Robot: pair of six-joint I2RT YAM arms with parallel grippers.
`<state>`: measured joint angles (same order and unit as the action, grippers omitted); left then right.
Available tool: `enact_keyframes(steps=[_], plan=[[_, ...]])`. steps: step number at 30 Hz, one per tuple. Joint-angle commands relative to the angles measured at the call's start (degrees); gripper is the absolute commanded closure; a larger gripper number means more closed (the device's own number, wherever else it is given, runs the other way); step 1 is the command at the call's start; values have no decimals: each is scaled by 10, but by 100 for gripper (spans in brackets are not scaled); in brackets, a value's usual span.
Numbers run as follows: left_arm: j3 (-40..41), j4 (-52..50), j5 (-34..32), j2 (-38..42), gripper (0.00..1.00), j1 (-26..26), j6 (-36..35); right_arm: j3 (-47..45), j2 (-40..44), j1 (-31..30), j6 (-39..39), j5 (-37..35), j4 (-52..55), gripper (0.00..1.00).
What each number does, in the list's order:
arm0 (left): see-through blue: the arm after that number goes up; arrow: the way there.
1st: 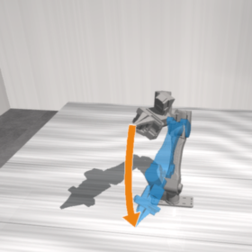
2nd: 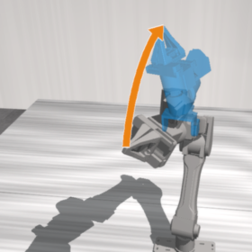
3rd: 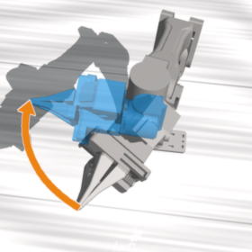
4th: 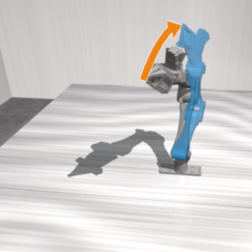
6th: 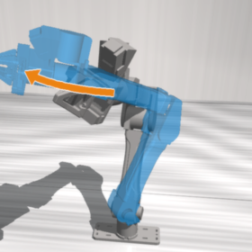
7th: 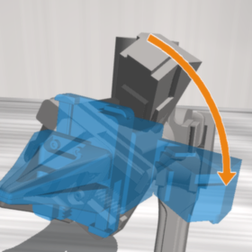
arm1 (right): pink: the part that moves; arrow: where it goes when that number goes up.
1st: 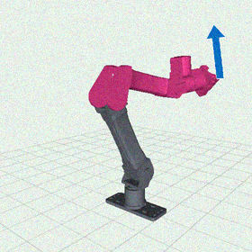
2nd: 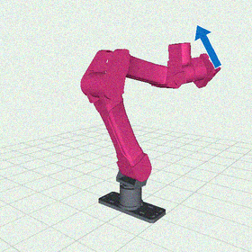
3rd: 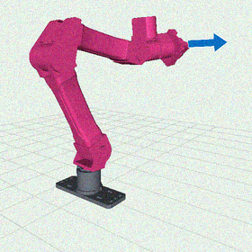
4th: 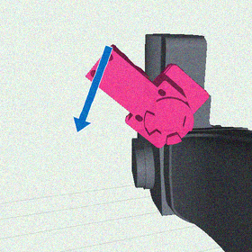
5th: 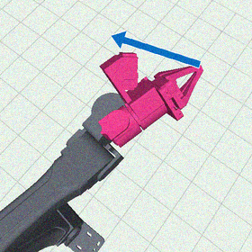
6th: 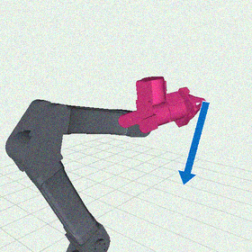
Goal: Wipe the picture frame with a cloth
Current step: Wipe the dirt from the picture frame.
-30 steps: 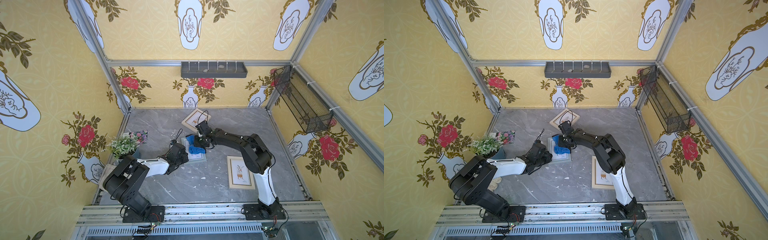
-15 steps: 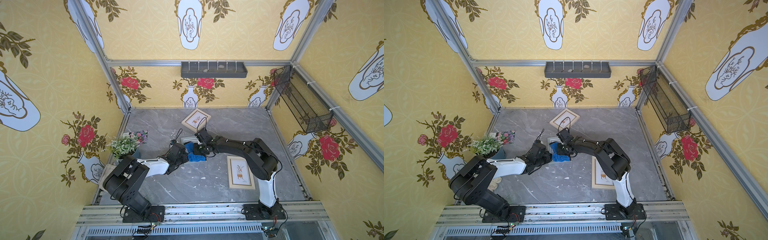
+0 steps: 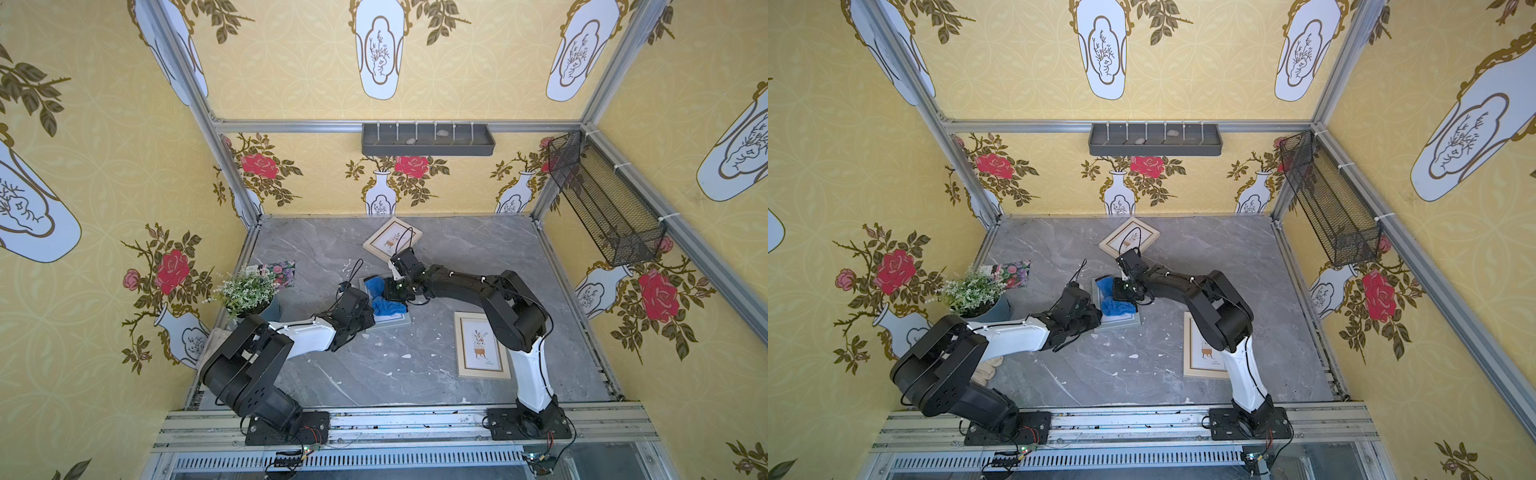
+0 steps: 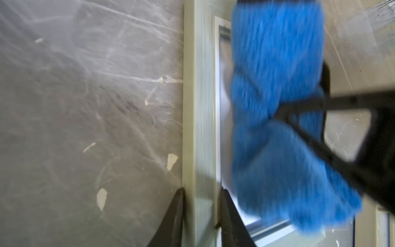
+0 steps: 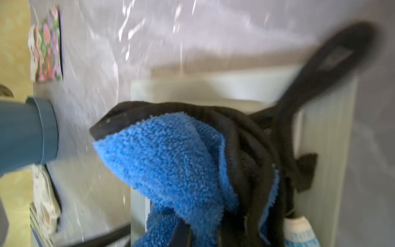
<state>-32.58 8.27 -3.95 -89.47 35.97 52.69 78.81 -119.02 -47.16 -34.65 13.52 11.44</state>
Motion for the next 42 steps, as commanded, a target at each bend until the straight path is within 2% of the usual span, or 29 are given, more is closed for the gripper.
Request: enact_keyframes(steps=[1, 4, 12, 15, 20, 23, 27, 31, 35, 37, 42], plan=[[12, -179, 7, -10, 80, 0, -7, -37, 21, -21, -19, -22, 65, 93], [10, -180, 7, -9, 80, 0, -8, -20, 12, -23, -17, -24, 57, 93], [11, -182, 8, 0, 80, 0, -6, 120, -76, 19, 30, -24, 69, 94], [14, -185, 6, 4, 80, 0, -6, 110, -71, 19, 34, -33, 83, 95], [19, -185, 3, 6, 80, -1, -5, 0, 3, -13, 11, -31, 64, 93], [20, -180, 3, 4, 80, 0, -5, -18, 14, -32, -2, -34, 61, 93], [16, -180, 5, 2, 80, 0, -7, 45, -30, -27, 2, -40, 74, 94], [18, -186, 2, 7, 80, 0, -7, 131, -80, 9, 19, -50, 113, 93], [28, -185, -3, 19, 80, 0, -2, 122, -71, 44, 24, -90, 142, 94], [31, -181, -4, 21, 80, 0, -1, 109, -58, 43, 30, -114, 152, 93], [25, -175, 1, 5, 80, 0, -5, 153, -77, 5, 22, -84, 141, 93]])
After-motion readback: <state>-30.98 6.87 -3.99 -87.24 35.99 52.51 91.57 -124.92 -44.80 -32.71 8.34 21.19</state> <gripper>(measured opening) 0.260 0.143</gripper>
